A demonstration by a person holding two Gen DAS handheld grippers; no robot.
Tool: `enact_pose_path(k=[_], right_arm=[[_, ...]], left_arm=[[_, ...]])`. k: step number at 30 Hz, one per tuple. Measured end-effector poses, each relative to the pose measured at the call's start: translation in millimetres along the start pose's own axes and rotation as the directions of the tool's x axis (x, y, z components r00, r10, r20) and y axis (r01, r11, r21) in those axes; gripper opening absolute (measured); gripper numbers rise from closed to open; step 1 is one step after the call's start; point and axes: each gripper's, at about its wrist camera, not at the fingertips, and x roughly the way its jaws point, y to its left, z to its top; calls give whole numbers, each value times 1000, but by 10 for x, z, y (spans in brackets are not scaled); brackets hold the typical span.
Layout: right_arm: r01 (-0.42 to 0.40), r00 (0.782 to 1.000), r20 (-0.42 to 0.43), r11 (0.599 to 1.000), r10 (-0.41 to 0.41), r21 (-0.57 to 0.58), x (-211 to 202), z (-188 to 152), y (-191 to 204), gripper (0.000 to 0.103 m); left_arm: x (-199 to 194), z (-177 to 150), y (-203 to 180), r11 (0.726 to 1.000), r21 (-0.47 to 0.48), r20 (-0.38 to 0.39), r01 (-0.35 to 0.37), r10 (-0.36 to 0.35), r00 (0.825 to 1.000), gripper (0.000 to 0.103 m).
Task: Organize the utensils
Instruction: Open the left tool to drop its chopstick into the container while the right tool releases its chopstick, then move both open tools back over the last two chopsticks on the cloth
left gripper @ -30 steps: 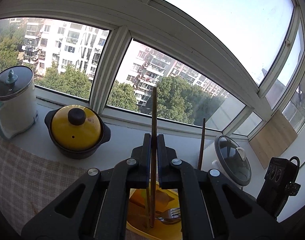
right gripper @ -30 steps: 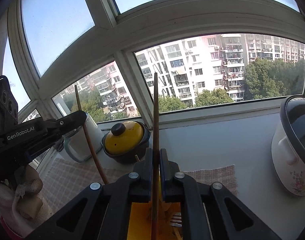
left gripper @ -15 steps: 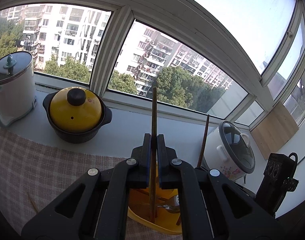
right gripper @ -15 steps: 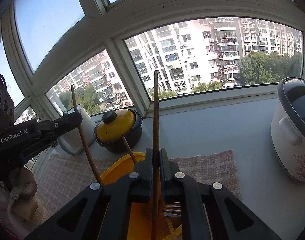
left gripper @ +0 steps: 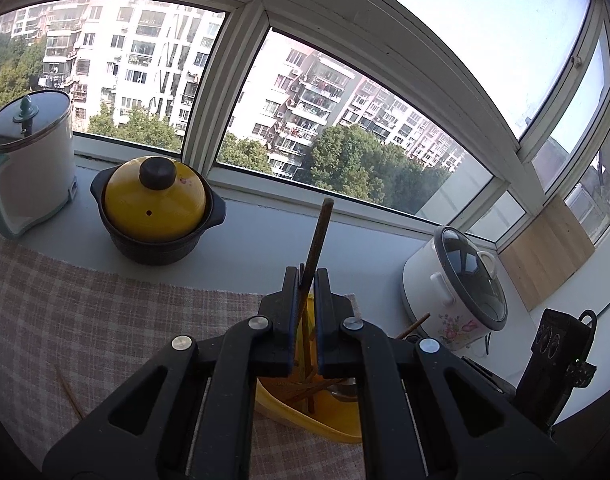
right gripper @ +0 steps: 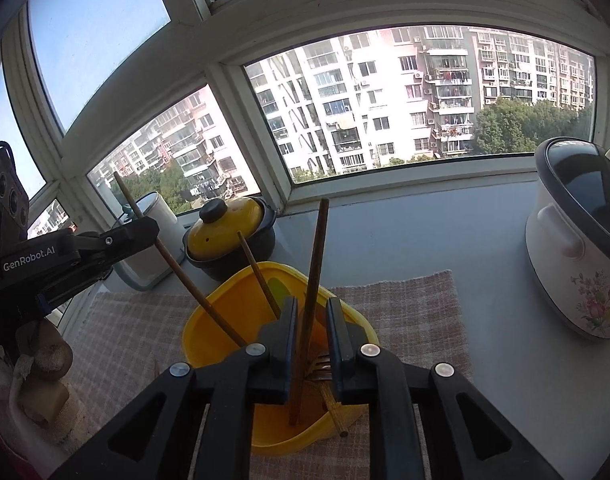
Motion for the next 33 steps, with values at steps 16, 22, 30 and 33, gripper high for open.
enact_pose_path(k=[16,22,30,33], right_arm=[[57,997,55,998,-59,31,-377,-231,28,73],[57,995,87,998,-58,20,-525,-290,168,85],[45,993,114,997,-37,-69,-652,-436,507,103],[29,995,101,995,-19,-95,-648,-500,622,103]], left_arm=[[-350,-160,167,1000,6,-12,-3,3,1000,28],[-535,-242,332,1000,12,-10,-25,25,1000,28],[-795,-415,781,992,13,1,-125,125,992,28],[-866,-501,988,987,5,-24,-161,161,987,28]])
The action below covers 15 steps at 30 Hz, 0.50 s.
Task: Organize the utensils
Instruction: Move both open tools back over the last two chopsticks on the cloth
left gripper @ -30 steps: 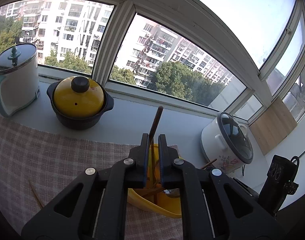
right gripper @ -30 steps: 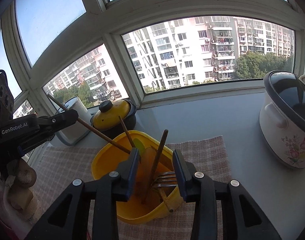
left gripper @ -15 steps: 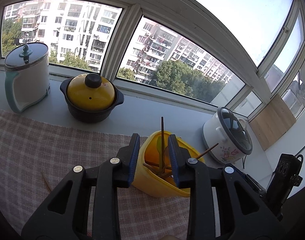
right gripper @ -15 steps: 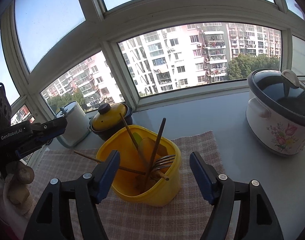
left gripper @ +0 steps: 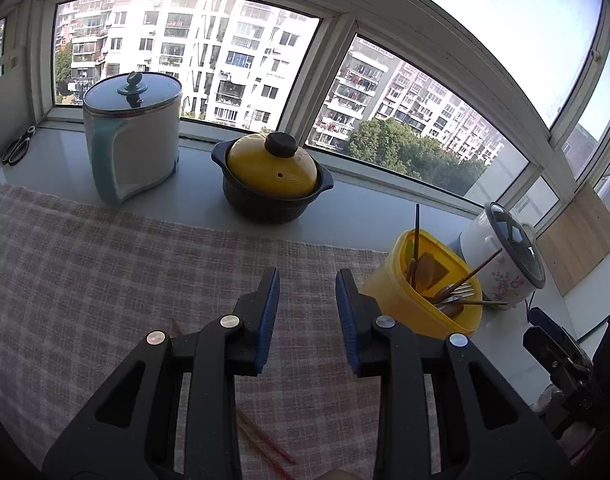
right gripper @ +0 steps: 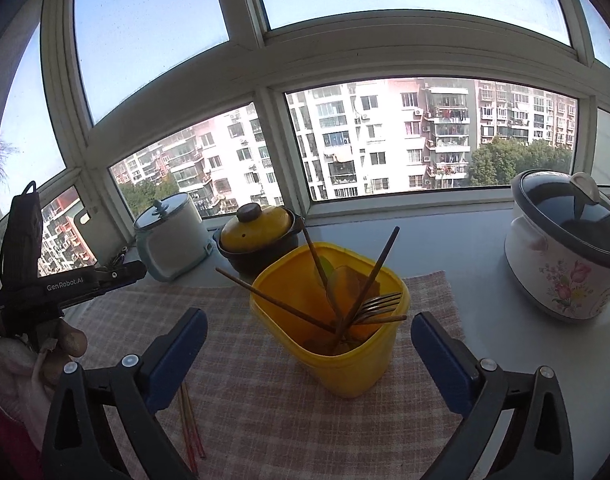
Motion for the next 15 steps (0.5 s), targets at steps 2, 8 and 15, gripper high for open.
enact_pose_path(k=[2,8,15], right_arm=[[-3,1000,-3,1000,3,-14,8,-40,69,103],[-41,999,-30,997,39,-60,114,-173,268,103],[-105,983,-164,982,80,-154,400,-397,530,103]], left_arm=[[-10,-81,159,1000,-13,-27,-26,26,999,29],[40,-355,601,993,-65,-115,-98,90,989,34],[176,-662,932,984,-111,-212,-137,111,971,34]])
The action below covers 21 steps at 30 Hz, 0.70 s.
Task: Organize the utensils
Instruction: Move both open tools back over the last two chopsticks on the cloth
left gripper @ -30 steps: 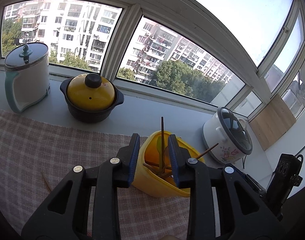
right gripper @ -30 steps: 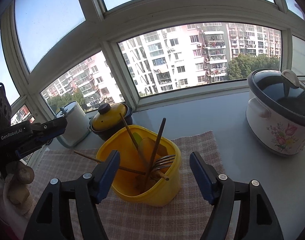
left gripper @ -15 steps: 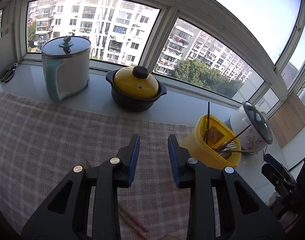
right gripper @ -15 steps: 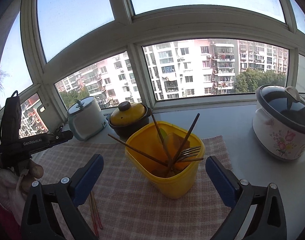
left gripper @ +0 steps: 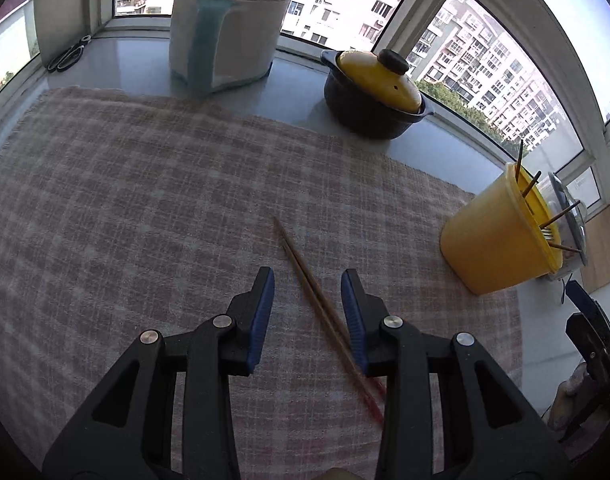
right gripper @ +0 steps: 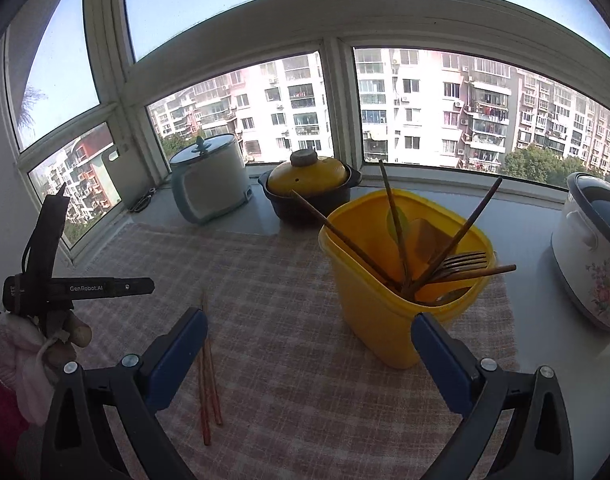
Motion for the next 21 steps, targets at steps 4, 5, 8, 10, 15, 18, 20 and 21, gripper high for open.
enact_pose_path(k=[4,5,8,10,15,18,20,21], right_arm=[[-55,995,-88,998,53,-18,196,-138,119,103],[-70,992,-107,997,67,-16,238,-171,139,102],[-90,983,-164,996,85,-22,370,-279,200,96],[-101,975,-199,995,95,-19,447,-344,222,90],[-102,969,-229,995,98,-8,512,-437,211,85],[-95,969,-228,995,93,2,502,-459,168,85],[-87,970,-226,996,88,12,497,-462,130,85],[-84,970,-228,996,86,18,498,-466,108,85]], left_arm=[[167,-98,60,1000,-18,-58,2,-3,998,34],[205,-118,50,1000,-14,-71,0,-1,997,34],[342,-201,17,1000,-2,-113,-7,6,994,34],[431,-241,-10,1000,1,-136,-15,15,991,34],[616,-289,-109,998,30,-185,-61,66,980,34],[690,-305,-141,995,44,-209,-87,94,973,34],[726,-311,-152,994,50,-215,-101,110,970,34],[744,-316,-149,993,52,-217,-105,113,969,34]])
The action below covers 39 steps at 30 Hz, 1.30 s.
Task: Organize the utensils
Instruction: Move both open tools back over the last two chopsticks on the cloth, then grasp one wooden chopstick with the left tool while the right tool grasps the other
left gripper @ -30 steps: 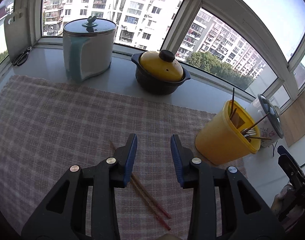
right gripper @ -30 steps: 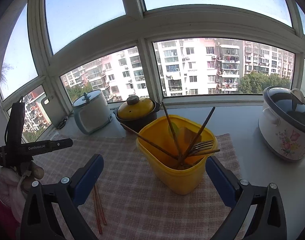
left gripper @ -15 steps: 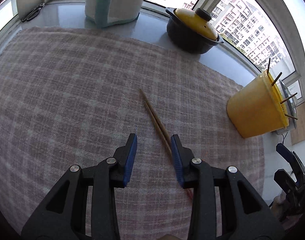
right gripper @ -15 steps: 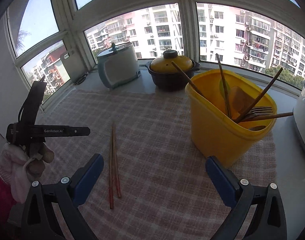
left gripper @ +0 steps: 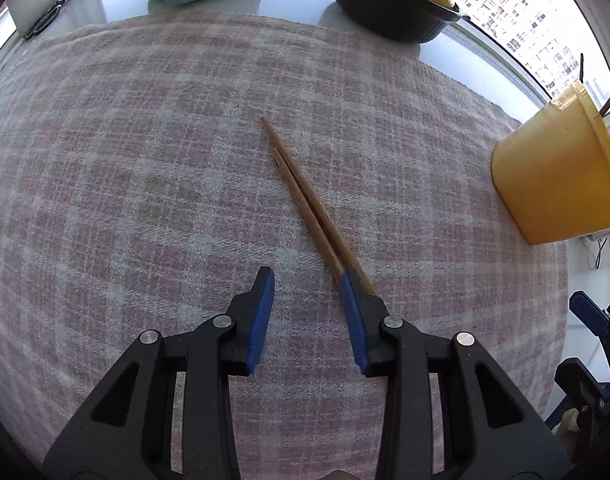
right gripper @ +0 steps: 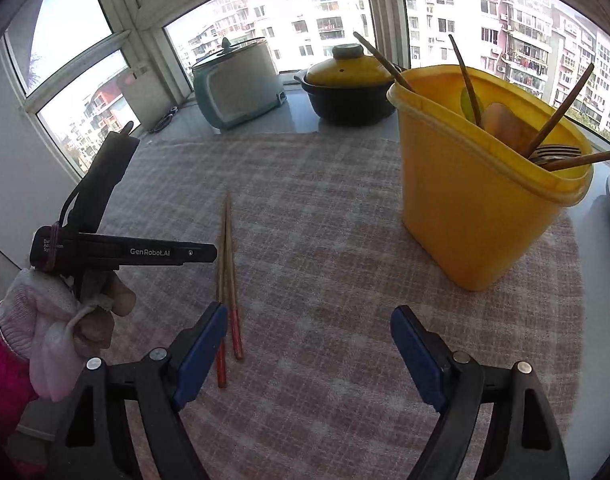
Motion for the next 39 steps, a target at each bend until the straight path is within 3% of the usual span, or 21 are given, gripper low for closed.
enact_pose_path(k=[16,22,26,33,39], right_arm=[[11,1000,0,999,-11,34,-27,-25,-93,83],[-1,1000,-20,1000,1,17,31,14,-41,77],[-13,999,-43,1000,13,-3,109,45,21,71],[-39,995,-91,999,36,-28,307,139,118,63],[-58,991,-127,997,52,-44,473,214,187,56]], left_arm=[[156,123,-195,998,39,-5,-47,47,999,34],[201,162,-230,996,64,16,-65,64,998,34],[181,133,-236,994,82,36,-67,64,997,30],[86,107,-132,996,70,45,-55,52,998,11],[35,78,-91,995,70,59,-70,66,996,8]])
